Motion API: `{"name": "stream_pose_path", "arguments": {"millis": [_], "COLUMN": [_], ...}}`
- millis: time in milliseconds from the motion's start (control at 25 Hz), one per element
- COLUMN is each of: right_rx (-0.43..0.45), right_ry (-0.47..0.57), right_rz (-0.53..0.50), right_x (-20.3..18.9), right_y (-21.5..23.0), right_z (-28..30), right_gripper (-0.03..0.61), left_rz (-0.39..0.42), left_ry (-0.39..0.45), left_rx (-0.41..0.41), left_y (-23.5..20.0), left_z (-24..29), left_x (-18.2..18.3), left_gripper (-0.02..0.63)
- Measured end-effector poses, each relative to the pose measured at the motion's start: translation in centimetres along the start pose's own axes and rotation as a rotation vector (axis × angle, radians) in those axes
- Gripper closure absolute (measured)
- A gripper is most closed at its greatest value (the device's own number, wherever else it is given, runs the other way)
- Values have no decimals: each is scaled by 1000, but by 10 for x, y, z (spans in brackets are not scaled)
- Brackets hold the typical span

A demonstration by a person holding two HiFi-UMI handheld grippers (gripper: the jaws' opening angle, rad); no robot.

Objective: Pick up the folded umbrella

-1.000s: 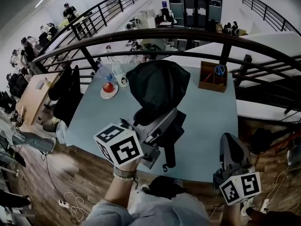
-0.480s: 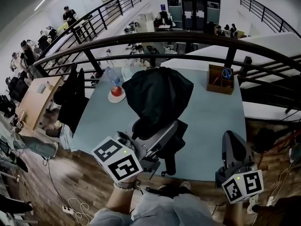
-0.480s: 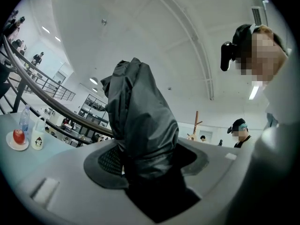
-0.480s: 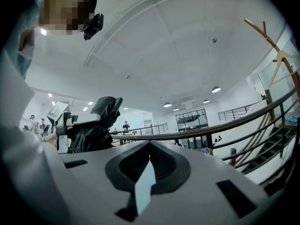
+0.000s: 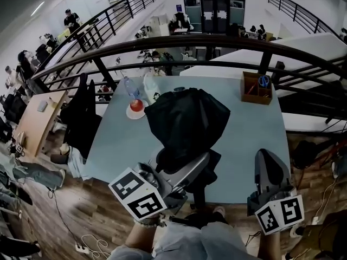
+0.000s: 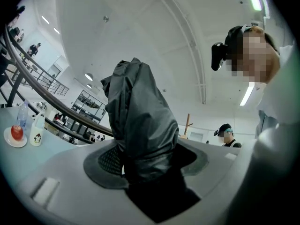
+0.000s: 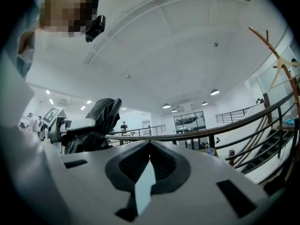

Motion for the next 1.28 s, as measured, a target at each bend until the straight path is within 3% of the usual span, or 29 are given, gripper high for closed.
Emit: {"name": "stream_pose_path", "arguments": {"millis": [680, 1280], "right_rx": [-105, -88], "right_ry": [-22, 14], "right_rz": [-35, -61], "right_x": [-4, 6], "right_y": [-60, -77], "right_z": [-24, -40], "right_gripper": [580, 580], "left_rz": [-46, -68], "left_ry": [-41, -4], "left_rx": [-110, -123], "left_y": [-14, -1], "left_z": [-45, -66], "left_x": [-12, -13], "left_gripper": [325, 325]}}
Point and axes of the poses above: the fingertips, and each gripper's own axes: z forward along the fingers, y to its right, x out of its top, the point moved 5 cm from there along -z, backward along the fingers, and after that the axes turned 6 degrees about -z, right-handed, at the moved point
